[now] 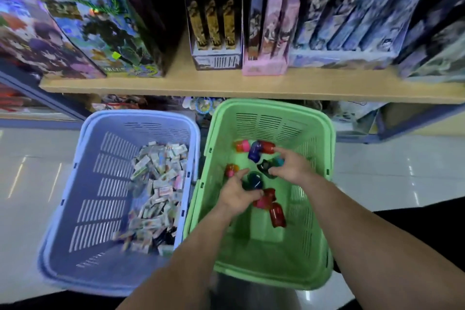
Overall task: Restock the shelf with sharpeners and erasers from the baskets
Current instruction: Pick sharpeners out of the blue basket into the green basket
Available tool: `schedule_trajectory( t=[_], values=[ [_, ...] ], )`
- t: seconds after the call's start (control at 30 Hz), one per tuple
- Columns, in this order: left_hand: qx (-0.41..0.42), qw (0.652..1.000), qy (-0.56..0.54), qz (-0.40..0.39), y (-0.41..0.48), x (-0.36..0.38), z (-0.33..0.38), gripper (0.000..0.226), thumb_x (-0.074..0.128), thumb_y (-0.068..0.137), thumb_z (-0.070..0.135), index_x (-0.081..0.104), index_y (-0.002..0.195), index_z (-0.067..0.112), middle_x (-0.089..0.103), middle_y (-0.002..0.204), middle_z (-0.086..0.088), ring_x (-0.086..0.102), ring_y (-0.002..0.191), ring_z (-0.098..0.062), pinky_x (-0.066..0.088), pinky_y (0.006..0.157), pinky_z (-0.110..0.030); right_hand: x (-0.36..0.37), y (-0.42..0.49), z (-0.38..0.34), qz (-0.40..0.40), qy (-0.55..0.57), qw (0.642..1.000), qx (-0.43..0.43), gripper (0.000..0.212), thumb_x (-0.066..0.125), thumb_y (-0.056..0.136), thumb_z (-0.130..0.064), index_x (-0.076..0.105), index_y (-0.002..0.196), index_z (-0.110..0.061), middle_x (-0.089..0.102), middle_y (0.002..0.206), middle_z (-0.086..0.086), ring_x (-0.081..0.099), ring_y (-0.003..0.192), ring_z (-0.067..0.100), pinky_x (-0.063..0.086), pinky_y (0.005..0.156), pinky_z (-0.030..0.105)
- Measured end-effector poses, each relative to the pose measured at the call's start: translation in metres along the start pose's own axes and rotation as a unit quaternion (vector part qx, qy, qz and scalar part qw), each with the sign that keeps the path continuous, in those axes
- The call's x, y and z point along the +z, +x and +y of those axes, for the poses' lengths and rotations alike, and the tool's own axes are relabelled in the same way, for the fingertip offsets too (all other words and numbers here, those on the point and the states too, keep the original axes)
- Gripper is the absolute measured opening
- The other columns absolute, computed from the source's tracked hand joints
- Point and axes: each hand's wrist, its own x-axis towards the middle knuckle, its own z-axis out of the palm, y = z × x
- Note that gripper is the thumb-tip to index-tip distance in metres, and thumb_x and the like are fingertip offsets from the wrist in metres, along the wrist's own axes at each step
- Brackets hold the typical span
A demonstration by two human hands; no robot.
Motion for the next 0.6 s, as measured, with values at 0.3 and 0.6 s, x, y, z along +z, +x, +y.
schedule_trajectory(
  t=[0.3, 0.6],
  values=[
    [0.074, 0.996, -0.028, 0.039, -0.091, -0.136, 0.004, 0.016, 0.071, 0.092, 0.012, 0.07, 0.103, 0.024, 0.076, 0.102, -0.005, 0.072, 0.088, -0.018, 0.051, 0.077, -0.028, -0.002, -0.048, -0.106, 0.1, 0.069, 0.977, -0.173, 0.032, 0.072, 0.091, -0.017, 0.066, 0.122, -0.021, 0.069, 0.108, -0.009, 0.066, 0.087, 0.005, 0.053, 0.078, 0.021],
    [-0.013, 0.983, -0.053, 0.175, -0.079, -0.202, -0.126, 0.027, 0.077, 0.086, -0.001, 0.061, 0.104, 0.011, 0.06, 0.106, -0.008, 0.062, 0.093, -0.019, 0.049, 0.077, -0.023, 0.091, -0.042, -0.17, 0.05, -0.077, 0.951, -0.294, 0.021, 0.068, 0.092, -0.025, 0.072, 0.113, -0.022, 0.066, 0.119, 0.002, 0.059, 0.113, 0.022, 0.046, 0.098, 0.037]
  ],
)
